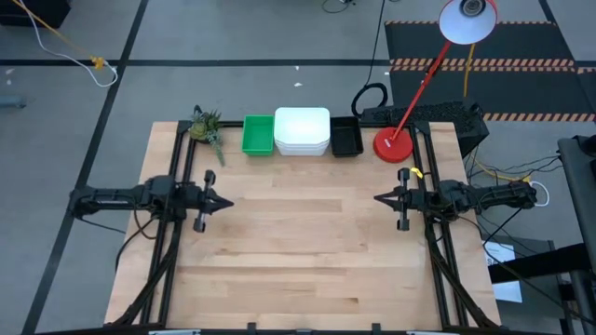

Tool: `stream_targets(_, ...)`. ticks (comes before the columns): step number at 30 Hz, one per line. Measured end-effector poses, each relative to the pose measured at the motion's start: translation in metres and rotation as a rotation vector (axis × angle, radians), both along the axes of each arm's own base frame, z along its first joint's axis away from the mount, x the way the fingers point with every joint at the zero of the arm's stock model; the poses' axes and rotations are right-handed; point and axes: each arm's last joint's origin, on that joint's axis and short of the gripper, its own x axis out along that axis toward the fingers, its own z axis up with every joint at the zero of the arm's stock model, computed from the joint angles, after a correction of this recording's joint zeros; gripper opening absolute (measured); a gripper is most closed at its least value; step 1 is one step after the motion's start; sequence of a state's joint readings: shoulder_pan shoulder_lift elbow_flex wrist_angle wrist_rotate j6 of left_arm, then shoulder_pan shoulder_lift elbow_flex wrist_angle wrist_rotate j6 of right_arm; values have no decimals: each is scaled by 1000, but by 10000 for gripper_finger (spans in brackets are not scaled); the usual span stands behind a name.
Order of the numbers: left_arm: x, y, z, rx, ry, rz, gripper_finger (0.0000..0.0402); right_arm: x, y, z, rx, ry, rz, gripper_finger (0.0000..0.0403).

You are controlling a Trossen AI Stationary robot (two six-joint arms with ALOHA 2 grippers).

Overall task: Stack baskets by color
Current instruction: Return to Home Position

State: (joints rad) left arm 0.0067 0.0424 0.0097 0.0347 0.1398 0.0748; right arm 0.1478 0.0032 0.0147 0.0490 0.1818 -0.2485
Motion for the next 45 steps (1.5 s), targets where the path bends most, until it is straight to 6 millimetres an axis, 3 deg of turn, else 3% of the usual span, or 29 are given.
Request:
stream_targets(23, -3, 0, 3, 71, -47, 11, 3, 0, 0, 0, 1, -4, 0, 0)
stream_targets(32, -3, 0, 3, 77, -48, 12, 30, 0, 0, 0, 1, -4, 0, 0)
stream_targets(45, -3, 0, 3, 77, -48, 12, 33, 0, 0, 0, 1, -3, 0, 0)
